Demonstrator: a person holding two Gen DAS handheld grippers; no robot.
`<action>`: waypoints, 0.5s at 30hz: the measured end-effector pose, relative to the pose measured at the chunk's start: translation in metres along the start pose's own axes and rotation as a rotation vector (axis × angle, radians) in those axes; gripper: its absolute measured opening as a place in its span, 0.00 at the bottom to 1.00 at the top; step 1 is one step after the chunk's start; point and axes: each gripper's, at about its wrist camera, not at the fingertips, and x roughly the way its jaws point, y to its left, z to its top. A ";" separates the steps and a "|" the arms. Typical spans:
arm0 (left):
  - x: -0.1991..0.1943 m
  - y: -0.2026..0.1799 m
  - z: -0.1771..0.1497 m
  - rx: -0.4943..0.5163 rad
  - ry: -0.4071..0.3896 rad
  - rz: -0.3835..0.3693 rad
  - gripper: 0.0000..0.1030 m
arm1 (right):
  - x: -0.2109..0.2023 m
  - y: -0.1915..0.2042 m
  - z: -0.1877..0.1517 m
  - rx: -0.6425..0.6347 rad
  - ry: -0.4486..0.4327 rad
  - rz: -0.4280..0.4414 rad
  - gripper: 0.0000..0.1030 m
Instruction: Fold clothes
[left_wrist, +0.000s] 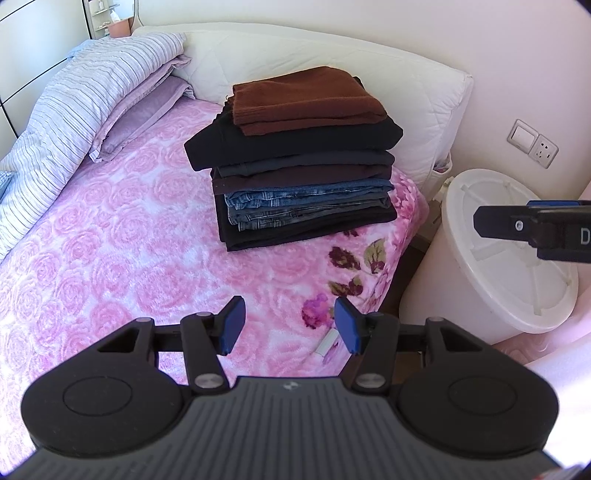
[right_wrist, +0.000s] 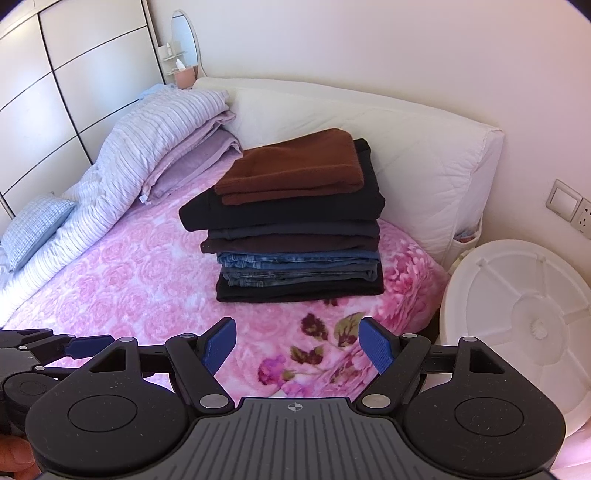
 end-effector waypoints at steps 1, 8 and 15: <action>0.000 0.000 0.000 0.000 0.000 -0.003 0.48 | 0.000 0.000 0.000 0.000 0.000 0.000 0.74; 0.002 -0.001 0.004 -0.004 -0.007 -0.021 0.48 | 0.002 0.001 0.001 0.002 0.002 -0.001 0.74; 0.005 -0.004 0.007 0.000 -0.012 -0.012 0.49 | 0.003 0.000 0.003 0.001 0.003 0.001 0.74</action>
